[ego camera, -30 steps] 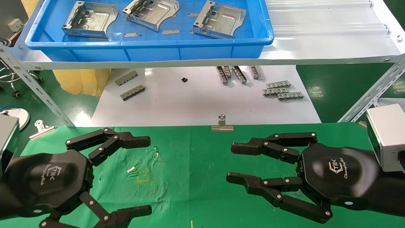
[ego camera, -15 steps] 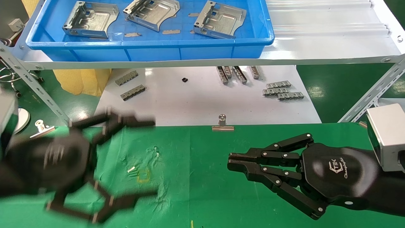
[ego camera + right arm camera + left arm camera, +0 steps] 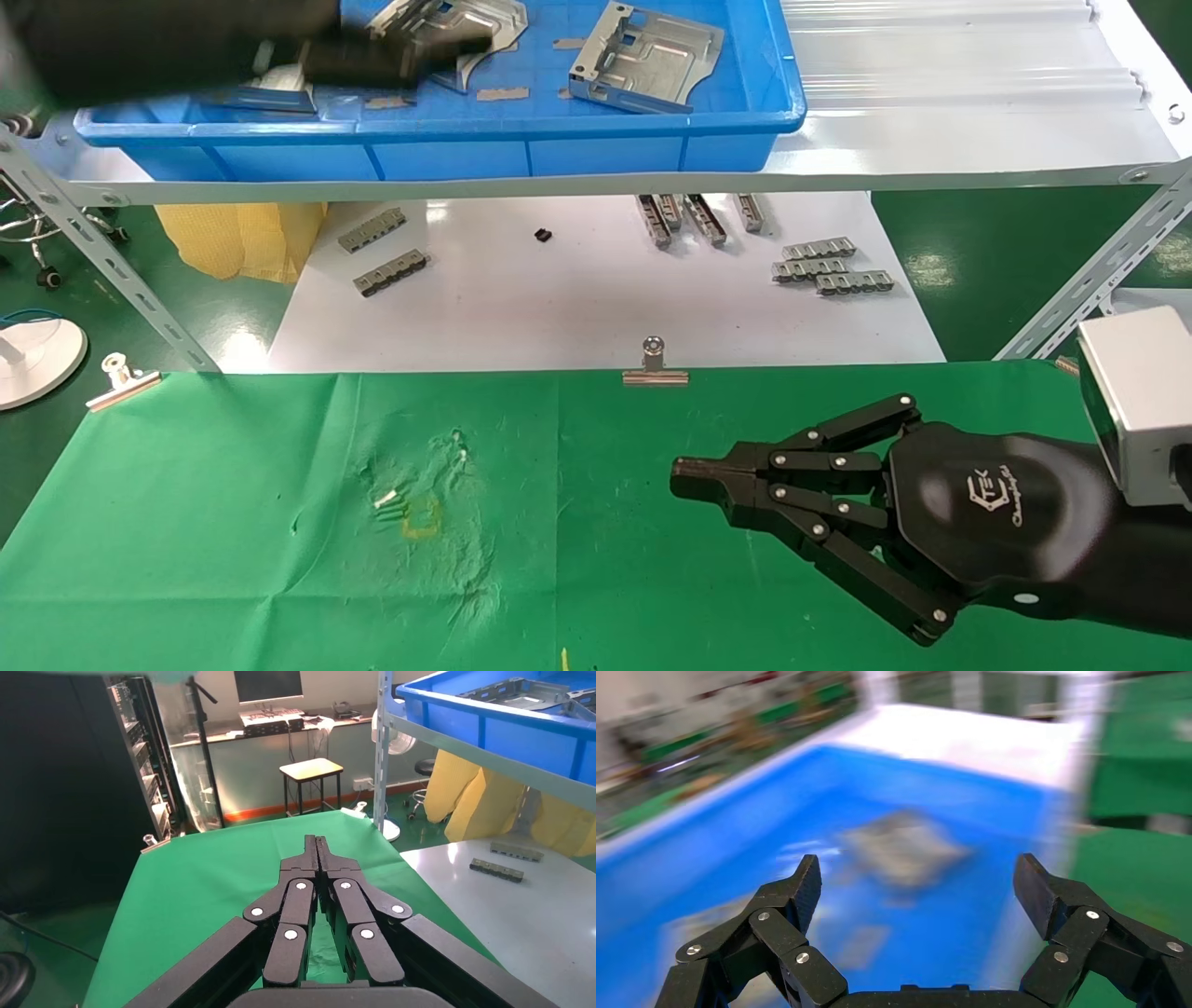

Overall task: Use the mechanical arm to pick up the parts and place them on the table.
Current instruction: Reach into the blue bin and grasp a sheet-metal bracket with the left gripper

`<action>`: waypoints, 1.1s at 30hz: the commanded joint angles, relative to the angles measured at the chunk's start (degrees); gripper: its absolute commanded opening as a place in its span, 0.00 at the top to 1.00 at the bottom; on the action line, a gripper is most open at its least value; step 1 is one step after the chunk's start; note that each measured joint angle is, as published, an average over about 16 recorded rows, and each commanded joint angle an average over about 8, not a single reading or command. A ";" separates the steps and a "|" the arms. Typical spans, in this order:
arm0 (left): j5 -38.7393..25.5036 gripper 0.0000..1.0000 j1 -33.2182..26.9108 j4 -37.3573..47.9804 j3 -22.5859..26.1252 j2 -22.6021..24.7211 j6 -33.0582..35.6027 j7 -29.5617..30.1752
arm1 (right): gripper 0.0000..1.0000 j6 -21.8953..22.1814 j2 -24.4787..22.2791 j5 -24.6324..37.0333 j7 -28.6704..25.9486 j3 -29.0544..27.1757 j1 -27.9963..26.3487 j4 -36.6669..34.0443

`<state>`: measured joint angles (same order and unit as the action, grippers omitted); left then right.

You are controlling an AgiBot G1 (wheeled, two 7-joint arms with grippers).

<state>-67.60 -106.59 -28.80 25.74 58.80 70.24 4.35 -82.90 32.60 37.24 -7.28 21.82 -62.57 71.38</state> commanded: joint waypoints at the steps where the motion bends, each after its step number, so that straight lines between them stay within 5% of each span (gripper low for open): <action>1: -3.41 0.00 -4.18 6.93 1.02 3.31 -5.52 -1.51 | 1.00 0.00 0.00 0.00 0.00 0.00 0.00 0.00; 6: -6.88 0.04 -8.48 17.73 2.35 9.70 -16.85 -2.65 | 1.00 0.00 0.00 0.00 0.00 0.00 0.00 0.00; 10: -8.34 0.54 -9.91 23.22 3.15 13.06 -22.32 -2.79 | 0.92 0.00 0.00 0.00 0.00 0.00 0.00 0.00; 14: -8.92 1.00 -10.64 26.34 3.49 14.94 -25.48 -2.32 | 0.42 0.00 0.00 0.00 0.00 0.00 0.00 0.00; 18: -9.03 1.00 -10.87 28.13 3.56 15.88 -27.22 -1.42 | 0.00 0.00 0.00 0.00 0.00 0.00 0.00 0.00; 33: -9.93 1.00 -10.36 29.00 4.18 16.74 -29.96 0.51 | 0.00 0.00 0.00 0.00 0.00 0.01 0.00 0.00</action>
<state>-77.56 -116.92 0.20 29.94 75.51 40.40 4.73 -82.89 32.60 37.23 -7.28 21.83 -62.57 71.38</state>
